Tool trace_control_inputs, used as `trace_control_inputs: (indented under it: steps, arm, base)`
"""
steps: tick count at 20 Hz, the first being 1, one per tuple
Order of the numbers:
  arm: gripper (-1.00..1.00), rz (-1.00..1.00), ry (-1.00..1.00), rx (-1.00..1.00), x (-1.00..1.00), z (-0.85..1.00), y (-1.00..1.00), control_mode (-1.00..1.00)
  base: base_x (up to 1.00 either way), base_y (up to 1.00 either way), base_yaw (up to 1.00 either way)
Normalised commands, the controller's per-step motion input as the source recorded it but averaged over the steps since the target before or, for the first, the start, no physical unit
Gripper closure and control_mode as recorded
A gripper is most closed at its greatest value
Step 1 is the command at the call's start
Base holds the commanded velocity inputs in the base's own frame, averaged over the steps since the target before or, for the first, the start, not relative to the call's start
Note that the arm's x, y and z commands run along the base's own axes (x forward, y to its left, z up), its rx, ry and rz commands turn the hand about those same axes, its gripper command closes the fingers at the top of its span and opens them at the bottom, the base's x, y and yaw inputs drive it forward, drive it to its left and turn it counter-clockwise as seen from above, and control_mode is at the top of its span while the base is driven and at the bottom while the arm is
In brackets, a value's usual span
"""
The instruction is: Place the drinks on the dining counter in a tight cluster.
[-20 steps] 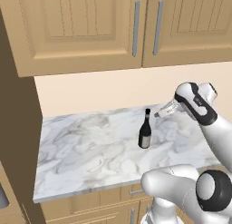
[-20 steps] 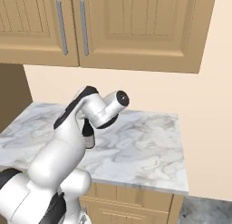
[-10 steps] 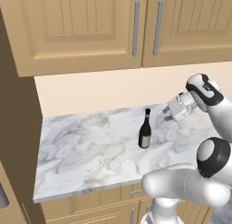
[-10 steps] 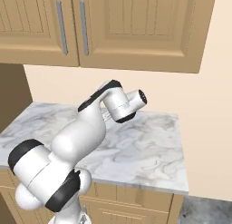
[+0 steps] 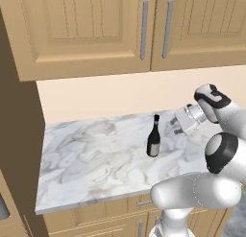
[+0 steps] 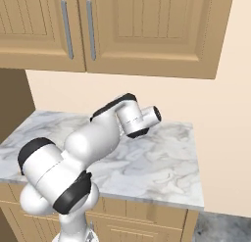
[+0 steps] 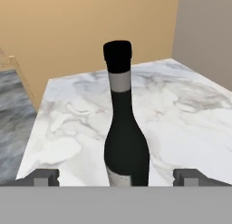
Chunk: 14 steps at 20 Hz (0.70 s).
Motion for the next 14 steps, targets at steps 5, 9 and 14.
trace_control_inputs:
  steps: [5,9,14]
  arm:
    - [-1.0,0.0,0.0,-0.01,0.0,-0.12,0.05,-1.0]
    - [-1.0,0.0,0.0,-0.01,0.0,-0.15,0.18,-1.0]
    - [-1.0,0.0,0.0,-0.02,0.0,-0.1,0.18,-1.0]
  base:
    - [0.0,0.0,0.0]
    - [0.0,0.0,0.0]
    - [0.0,0.0,0.0]
